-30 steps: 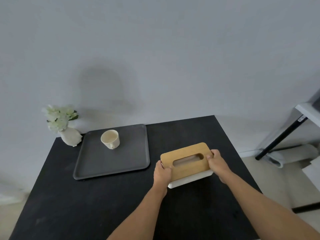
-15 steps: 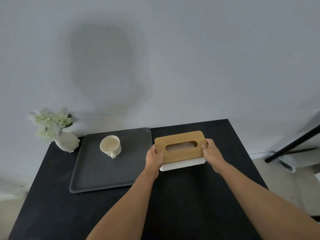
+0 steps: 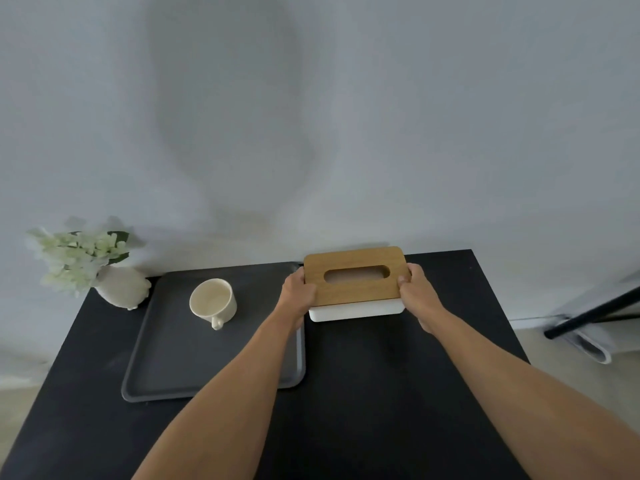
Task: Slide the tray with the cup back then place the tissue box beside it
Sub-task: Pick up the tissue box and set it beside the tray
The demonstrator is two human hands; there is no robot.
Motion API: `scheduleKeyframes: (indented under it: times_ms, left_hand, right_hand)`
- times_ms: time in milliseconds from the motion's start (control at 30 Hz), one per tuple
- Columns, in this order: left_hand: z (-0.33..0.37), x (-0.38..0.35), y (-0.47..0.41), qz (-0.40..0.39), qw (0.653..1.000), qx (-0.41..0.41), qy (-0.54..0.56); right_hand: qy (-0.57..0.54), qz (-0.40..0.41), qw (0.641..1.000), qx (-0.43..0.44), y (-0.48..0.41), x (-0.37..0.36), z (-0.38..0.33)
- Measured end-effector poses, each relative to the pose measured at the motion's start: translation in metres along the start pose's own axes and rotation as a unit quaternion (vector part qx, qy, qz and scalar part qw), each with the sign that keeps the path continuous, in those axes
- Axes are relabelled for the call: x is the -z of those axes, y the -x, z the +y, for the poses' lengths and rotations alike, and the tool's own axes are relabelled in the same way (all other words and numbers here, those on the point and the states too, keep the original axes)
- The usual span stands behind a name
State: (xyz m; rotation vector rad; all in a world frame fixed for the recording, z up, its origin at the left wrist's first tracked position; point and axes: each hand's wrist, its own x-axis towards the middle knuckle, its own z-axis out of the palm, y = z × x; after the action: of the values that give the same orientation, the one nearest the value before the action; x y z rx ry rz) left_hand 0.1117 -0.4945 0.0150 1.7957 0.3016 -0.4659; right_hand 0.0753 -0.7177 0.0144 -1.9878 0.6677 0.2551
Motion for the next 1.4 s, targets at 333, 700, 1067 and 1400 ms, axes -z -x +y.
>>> scheduleKeyframes:
  times_ms: [333, 700, 1067, 1400]
  left_hand:
    - [0.004, 0.005, -0.023, 0.0, 1.0, 0.001, -0.018]
    - [0.002, 0.006, -0.032, 0.01, 1.0, 0.004, -0.007]
    - [0.007, 0.008, -0.041, 0.007, 1.0, 0.009, 0.001]
    - [0.006, 0.01, -0.046, 0.011, 1.0, 0.0, -0.001]
  right_hand:
    - [-0.004, -0.006, 1.0, 0.006, -0.013, -0.004, -0.007]
    - [-0.005, -0.01, 1.0, 0.014, -0.02, -0.007, -0.01]
    - [-0.011, -0.003, 1.0, 0.014, -0.027, -0.012, -0.016]
    - [-0.011, -0.002, 1.0, 0.02, -0.03, -0.015, -0.018]
